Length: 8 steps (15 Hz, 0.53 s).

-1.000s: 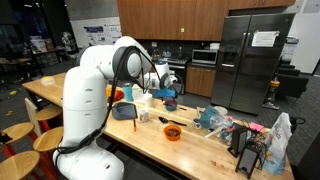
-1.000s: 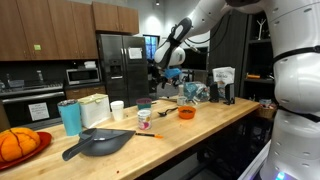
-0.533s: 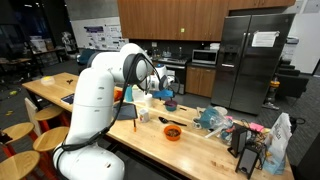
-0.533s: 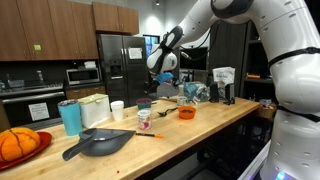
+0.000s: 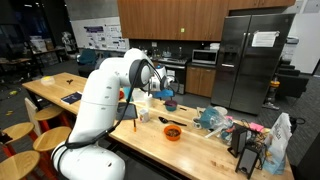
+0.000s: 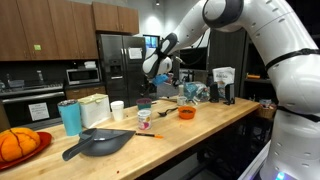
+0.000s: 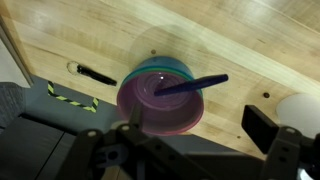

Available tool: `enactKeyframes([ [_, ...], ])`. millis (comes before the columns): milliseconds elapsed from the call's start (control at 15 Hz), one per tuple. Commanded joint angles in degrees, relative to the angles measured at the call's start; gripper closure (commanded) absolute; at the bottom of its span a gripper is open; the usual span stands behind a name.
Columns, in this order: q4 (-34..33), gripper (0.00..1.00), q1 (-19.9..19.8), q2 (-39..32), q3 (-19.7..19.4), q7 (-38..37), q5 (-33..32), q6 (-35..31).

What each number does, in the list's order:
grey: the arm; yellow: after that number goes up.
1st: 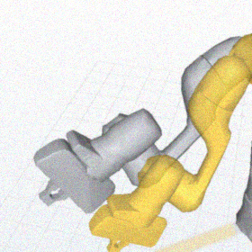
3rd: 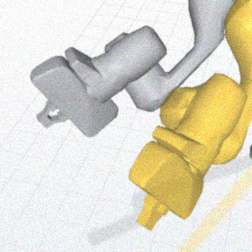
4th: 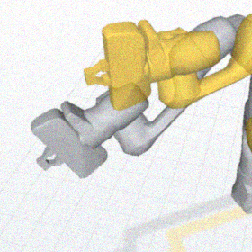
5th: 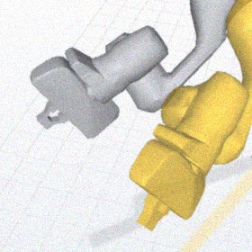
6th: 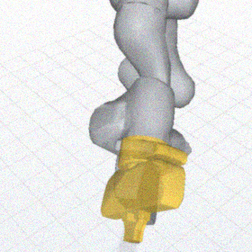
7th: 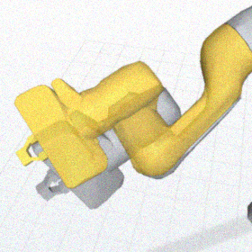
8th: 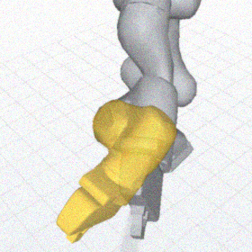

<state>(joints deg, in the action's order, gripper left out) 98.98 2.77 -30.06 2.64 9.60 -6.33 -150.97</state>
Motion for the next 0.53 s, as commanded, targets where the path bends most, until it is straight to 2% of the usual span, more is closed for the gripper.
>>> enactKeyframes([
  [0, -2.0, 0.00, 1.5, -0.6, -0.2, 0.1, -2.0, 1.7],
  [467, -3.2, 0.00, 3.2, -2.1, -1.3, -0.7, -4.8, 2.0],
])
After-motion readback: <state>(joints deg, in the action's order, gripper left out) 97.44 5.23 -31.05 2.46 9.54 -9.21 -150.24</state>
